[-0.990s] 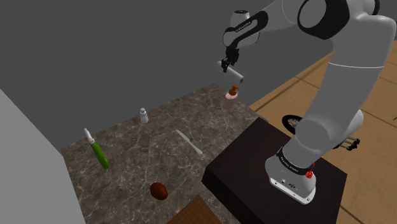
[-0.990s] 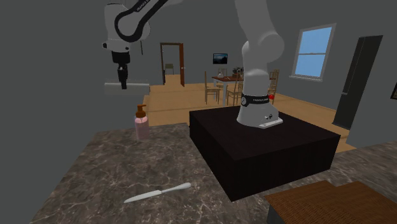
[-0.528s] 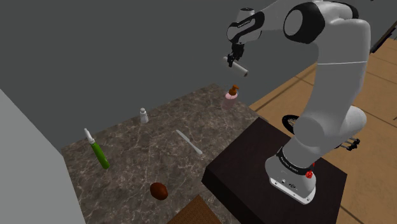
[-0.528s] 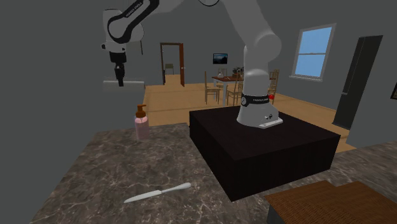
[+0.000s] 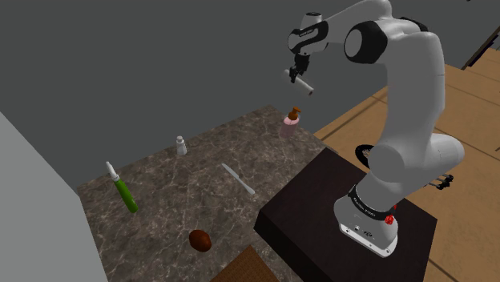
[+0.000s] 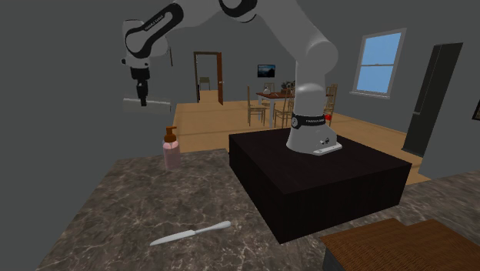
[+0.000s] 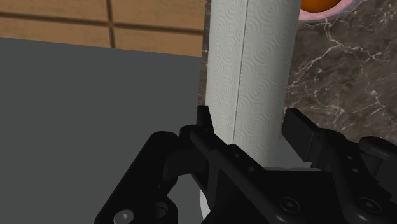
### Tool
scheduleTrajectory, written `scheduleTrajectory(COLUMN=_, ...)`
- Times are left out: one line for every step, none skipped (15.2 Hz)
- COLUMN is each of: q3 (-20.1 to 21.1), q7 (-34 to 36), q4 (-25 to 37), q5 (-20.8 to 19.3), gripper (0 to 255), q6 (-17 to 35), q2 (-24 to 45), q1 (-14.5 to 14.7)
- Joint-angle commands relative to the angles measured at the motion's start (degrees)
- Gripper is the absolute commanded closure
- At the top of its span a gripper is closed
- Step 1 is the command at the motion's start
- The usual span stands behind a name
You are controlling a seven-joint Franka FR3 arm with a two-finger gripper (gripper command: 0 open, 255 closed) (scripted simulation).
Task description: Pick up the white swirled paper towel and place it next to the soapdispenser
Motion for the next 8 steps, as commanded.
scheduleTrajectory(q3=0.1, q7=-0.1, q4=0.2, q5=0.1, gripper=255, q6=0.8, q2=1.0, q1=-0.2)
scheduleTrajectory(q3=0.1, q7=0.0, q4=0.0, q5=0.1, gripper=255, q6=1.4, q2=1.4, q1=-0.2)
scheduleTrajectory(q3=0.1, q7=0.0, q4=-0.1, q5=0.1, gripper=255, q6=1.9, q2=1.8, q1=-0.2)
scheduleTrajectory(q3=0.1, q7=0.0, q4=-0.2, q5=0.1, gripper=255, q6=2.4, q2=2.2, q1=-0.2)
scheduleTrajectory(q3=0.1, q7=0.1, q4=-0.4, q5=0.1, gripper=255, q6=3.0, q2=2.6, q1=-0.2)
scheduleTrajectory(q3=0.1, q7=0.1, q4=-0.5, q5=0.2, gripper=255, q6=3.5, q2=3.0, q1=-0.2)
scheduleTrajectory(q3=0.2, q7=0.2, q4=-0.6, q5=0.2, gripper=255, q6=4.0, q2=3.4, q1=-0.2)
scheduleTrajectory(q3=0.2, q7=0.2, q4=-0.7, q5=0.2, gripper=255, q6=4.5, q2=3.8, q1=-0.3)
